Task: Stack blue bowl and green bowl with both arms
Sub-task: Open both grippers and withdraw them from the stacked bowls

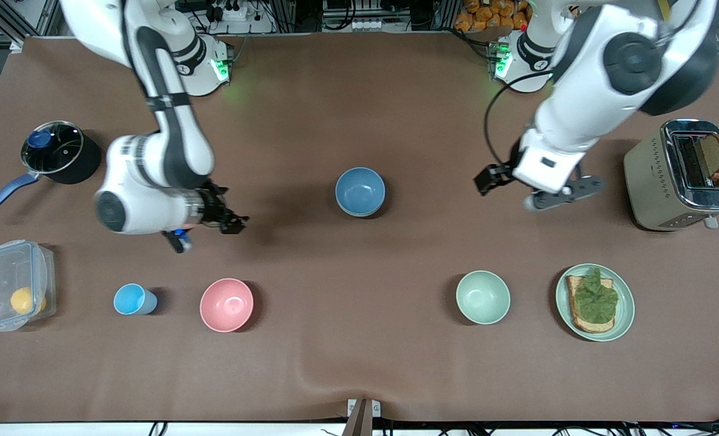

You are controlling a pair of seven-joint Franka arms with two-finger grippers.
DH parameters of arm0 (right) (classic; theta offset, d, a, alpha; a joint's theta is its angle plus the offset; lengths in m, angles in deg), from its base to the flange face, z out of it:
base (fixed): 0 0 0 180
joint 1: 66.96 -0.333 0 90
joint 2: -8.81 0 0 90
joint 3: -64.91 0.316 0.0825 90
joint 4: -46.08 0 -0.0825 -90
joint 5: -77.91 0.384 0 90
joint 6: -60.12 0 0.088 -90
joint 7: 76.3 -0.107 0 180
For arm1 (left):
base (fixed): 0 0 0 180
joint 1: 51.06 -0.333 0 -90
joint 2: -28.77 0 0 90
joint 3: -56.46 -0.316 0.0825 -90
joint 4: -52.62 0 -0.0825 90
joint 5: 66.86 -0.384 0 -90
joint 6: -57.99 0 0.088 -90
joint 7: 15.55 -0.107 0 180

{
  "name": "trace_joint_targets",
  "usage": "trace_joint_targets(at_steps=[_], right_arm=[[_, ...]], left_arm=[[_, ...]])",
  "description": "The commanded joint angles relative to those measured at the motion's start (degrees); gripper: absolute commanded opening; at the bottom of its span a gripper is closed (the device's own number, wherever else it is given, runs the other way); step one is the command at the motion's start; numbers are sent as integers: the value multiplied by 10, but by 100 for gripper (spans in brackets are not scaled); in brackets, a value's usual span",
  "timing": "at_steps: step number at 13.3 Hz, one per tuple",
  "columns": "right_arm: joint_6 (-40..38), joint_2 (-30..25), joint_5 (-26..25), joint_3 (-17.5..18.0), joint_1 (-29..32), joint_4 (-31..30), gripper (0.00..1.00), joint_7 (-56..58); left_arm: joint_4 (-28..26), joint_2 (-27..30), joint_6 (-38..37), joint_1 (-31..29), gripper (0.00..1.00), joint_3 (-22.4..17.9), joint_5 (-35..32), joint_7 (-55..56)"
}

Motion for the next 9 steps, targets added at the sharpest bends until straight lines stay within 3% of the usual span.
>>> trace_joint_targets(at_steps=[1,3,6,9], right_arm=[[-46,-3,-53,-11,-2,40,100,9],[-96,-3,-93,-33,-2,87,100,30],[-170,-2,-104,-72,6,164,100,110],[-187,-17,-104,-35,88,197,100,176]], left_arm=[[33,5,-46,-31,100,4,-12,-37],[48,7,-66,-51,100,4,-12,-64],[52,25,-84,-38,100,-27,-26,-118],[57,36,-91,-17,100,-83,-26,-188]])
